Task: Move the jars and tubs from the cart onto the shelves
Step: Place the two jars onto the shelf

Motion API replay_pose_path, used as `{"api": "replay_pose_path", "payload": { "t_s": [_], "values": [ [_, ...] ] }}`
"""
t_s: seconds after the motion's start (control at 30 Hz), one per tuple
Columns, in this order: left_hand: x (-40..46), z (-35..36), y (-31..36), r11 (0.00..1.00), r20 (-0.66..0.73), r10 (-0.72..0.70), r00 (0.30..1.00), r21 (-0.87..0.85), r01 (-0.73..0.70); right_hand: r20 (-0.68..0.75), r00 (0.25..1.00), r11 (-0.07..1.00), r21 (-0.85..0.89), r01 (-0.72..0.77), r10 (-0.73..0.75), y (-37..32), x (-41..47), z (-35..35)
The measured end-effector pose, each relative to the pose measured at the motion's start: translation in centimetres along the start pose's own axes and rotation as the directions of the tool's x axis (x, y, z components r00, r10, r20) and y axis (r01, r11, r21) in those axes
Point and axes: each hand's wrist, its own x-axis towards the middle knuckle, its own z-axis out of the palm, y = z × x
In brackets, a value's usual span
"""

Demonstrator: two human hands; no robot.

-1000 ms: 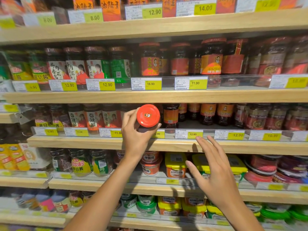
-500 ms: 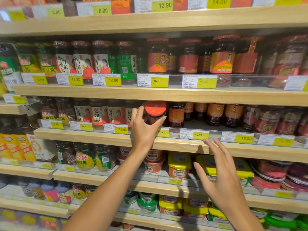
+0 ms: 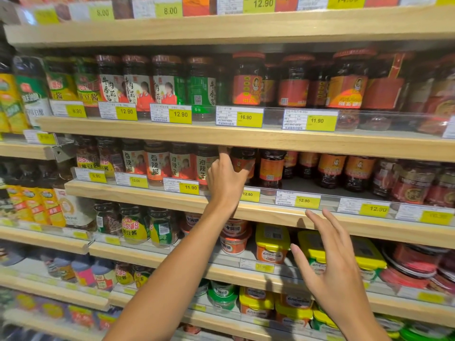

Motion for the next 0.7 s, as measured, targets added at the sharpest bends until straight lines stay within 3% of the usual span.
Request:
{"api": "replay_pose_path", "payload": {
  "t_s": [0.13, 0.37, 0.53, 0.7],
  "values": [
    [-0.6, -0.5, -1.4, 0.996, 0.075, 0.088, 0.993, 0.009, -0.089, -0.009, 0.999, 0.999, -0.009, 0.050, -0.050, -0.3, 0.0, 0.1],
    [-3.9, -4.5, -4.6, 0.938, 0.146, 0.314, 0.938, -0.202, -0.282, 0.003, 0.997, 0.997, 0.004, 0.080, -0.080, -1.1, 0.4, 0.2],
    [-5.8, -7.2, -7.0, 0.870, 0.314, 0.487, 0.815, -0.092, -0.484, 0.066, 0.994, 0.994, -0.048, 0.096, -0.092, -1.6, 1.0, -0.1],
    [-6.3, -7.9, -8.5, 0.808, 0.432, 0.547, 0.717, -0.049, -0.587, 0.153, 0.986, 0.987, -0.137, 0.088, -0.067, -2.3, 1.0, -0.5]
  ]
}}
